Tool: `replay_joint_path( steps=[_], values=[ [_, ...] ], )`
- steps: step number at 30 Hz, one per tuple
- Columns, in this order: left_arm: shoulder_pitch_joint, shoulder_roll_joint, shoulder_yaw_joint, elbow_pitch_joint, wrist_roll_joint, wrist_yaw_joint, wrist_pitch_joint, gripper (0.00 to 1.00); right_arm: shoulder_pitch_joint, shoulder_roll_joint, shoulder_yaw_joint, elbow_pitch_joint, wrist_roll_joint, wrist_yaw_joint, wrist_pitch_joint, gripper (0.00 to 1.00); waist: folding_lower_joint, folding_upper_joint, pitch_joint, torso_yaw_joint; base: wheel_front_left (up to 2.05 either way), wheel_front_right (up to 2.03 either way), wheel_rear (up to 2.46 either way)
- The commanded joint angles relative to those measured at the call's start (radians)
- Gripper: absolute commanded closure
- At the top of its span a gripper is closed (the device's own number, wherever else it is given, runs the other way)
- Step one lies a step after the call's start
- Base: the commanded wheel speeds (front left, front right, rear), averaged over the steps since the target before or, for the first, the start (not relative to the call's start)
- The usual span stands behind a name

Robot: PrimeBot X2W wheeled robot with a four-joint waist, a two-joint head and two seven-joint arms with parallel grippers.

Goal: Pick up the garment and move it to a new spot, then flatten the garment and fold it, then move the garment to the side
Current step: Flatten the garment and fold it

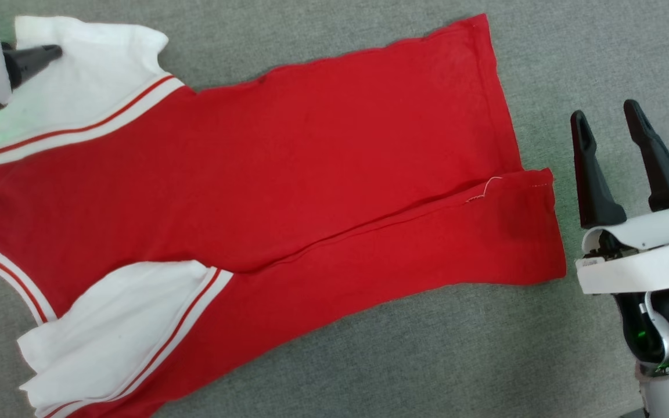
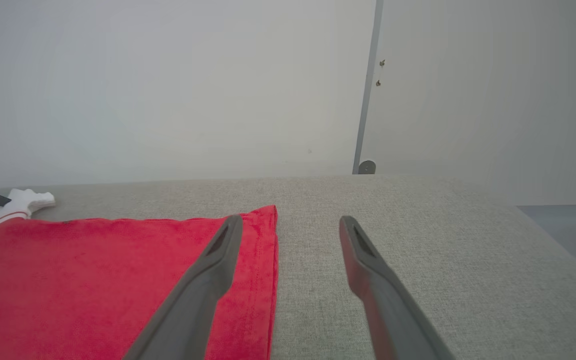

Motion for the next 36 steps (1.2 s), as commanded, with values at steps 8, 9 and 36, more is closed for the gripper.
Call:
replay_joint_path(
  steps=[8,9,36],
  values=[
    [0.014,-0.010,-0.061,-0.035,-0.060,-0.002,0.005,1.00,-0.136,-0.068,0.044,-0.016,0.047,-0.001,0.150,0.00,0.0000,0.0000,0.011,0.014,0.00,0.00,0.00],
    [0.011,-0.012,-0.064,-0.039,-0.068,-0.002,0.001,1.00,-0.166,-0.082,0.050,-0.008,0.051,-0.001,0.190,0.00,0.0000,0.0000,0.011,0.020,0.00,0.00,0.00],
    [-0.086,-0.102,-0.204,-0.105,-0.192,-0.002,-0.115,1.00,-0.748,-0.246,0.338,0.553,0.353,-0.001,0.968,0.68,0.0000,0.0000,0.058,0.168,0.00,0.00,0.00]
  ],
)
